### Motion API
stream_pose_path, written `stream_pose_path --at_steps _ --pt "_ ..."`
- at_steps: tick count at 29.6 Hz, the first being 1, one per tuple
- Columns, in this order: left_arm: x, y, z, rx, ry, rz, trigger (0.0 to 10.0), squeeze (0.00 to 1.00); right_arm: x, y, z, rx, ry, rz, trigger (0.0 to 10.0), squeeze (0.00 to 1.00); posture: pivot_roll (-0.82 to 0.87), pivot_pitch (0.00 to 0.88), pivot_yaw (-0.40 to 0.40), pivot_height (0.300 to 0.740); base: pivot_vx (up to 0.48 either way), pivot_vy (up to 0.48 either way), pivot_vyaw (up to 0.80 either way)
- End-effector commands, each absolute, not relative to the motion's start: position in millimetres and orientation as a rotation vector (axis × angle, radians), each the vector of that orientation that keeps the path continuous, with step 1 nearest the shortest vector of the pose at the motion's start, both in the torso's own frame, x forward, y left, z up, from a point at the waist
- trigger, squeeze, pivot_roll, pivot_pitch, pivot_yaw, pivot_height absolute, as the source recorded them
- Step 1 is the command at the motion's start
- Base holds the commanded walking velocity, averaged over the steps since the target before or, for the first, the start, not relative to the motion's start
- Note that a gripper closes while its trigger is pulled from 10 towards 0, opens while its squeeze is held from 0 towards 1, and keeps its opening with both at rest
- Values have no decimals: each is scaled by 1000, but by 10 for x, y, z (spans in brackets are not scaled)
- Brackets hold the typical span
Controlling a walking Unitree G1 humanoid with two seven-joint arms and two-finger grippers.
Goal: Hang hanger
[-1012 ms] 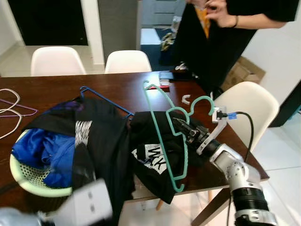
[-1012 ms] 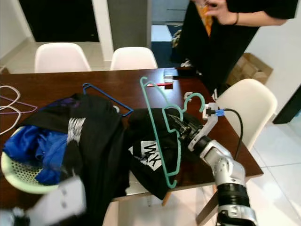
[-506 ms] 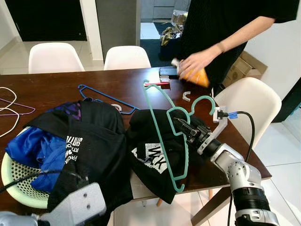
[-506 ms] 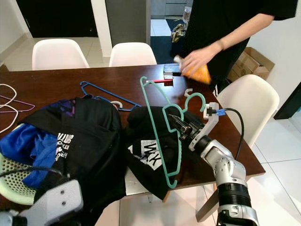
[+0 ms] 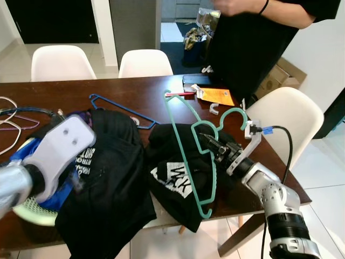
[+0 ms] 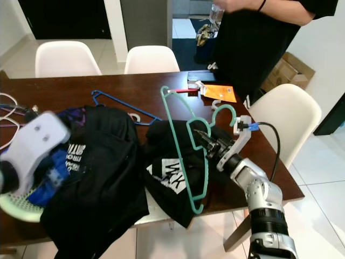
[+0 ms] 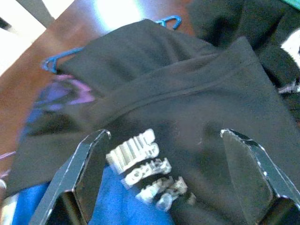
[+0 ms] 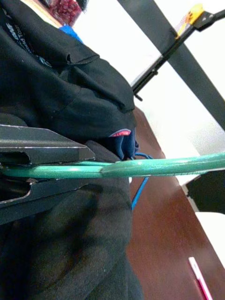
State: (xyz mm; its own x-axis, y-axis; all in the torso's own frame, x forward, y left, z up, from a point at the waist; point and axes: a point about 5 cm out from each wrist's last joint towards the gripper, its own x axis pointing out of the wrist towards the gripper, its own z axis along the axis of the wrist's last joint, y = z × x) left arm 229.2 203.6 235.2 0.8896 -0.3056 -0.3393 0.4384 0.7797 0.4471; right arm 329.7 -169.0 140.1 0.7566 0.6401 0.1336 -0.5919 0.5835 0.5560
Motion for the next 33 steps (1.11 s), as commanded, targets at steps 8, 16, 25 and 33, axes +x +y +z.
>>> stream_pose_path --at_steps 8,16,25,33 --pt "2677 1597 2071 342 180 -288 10000 0 3294 -1714 1407 608 91 713 10000 0 119 73 -78 740 0 0 0" --pt "2731 1368 2063 294 167 -370 10000 0 3293 -1707 1404 602 94 714 10000 0 102 67 -76 740 0 0 0" --pt "2669 1122 1944 337 238 -442 10000 0 3288 -1713 1401 600 93 708 10000 0 101 70 -74 740 0 0 0" --pt "2632 1240 1909 366 304 -304 4784 0 3293 -1705 1397 605 97 711 10000 0 108 69 -75 740 0 0 0"
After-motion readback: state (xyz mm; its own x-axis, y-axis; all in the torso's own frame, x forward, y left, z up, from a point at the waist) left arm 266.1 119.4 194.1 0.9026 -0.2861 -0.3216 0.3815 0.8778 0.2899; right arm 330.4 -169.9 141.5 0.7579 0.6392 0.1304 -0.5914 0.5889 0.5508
